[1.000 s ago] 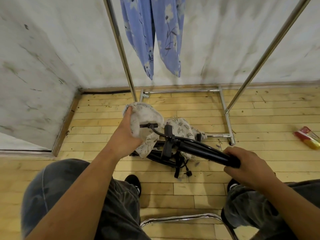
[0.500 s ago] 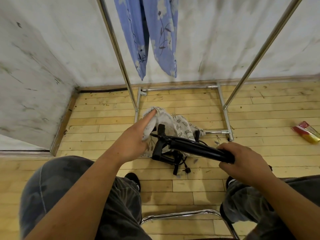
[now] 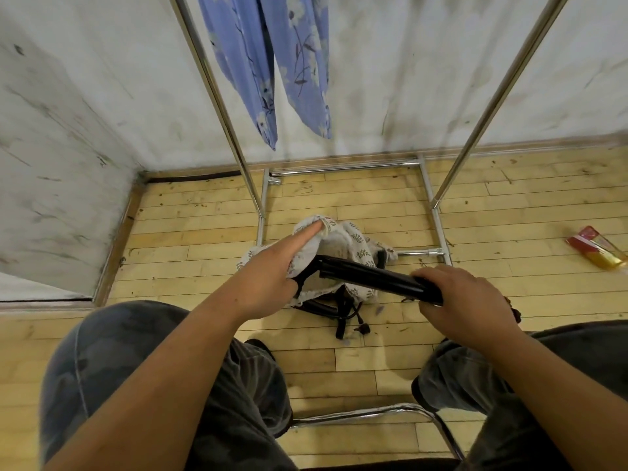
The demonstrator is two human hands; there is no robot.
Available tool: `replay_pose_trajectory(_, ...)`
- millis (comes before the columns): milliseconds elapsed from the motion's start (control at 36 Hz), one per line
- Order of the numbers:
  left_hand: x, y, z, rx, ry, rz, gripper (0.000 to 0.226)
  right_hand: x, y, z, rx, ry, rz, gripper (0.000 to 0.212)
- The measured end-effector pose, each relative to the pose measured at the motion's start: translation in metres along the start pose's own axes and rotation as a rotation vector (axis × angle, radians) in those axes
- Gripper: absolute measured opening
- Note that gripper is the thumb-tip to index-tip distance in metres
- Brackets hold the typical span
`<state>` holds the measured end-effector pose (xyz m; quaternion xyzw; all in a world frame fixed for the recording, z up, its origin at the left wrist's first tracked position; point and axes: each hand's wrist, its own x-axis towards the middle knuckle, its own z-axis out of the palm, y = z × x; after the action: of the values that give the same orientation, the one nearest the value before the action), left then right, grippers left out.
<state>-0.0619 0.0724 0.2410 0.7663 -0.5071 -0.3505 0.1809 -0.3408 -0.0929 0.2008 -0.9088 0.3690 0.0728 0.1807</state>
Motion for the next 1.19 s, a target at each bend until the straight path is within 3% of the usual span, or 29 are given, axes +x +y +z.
replay_pose_trajectory(278, 0.011, -0.008, 0.011, 0.076, 0.045, -0.015, 0.095, 0.001, -0.002, 0.001, -0.037, -0.005, 0.059, 0.037)
replay_pose_trajectory(694, 0.012, 0.023, 0.021, -0.092, -0.102, 0.044, 0.096, 0.003, -0.023, 0.005, -0.036, -0.051, 0.1, 0.032)
replay_pose_trajectory(861, 0.012, 0.039, 0.025, -0.176, -0.161, 0.052, 0.107, 0.007, -0.026, 0.013, 0.06, -0.098, 0.114, 0.033)
replay_pose_trajectory(944, 0.013, 0.044, 0.029, -0.211, -0.219, 0.044, 0.1, 0.01, -0.025, 0.016, 0.108, -0.127, 0.149, 0.033)
replay_pose_trajectory(1194, 0.03, 0.044, 0.038, -0.161, -0.18, -0.004, 0.102, 0.015, -0.025, 0.02, 0.252, -0.251, 0.18, 0.041)
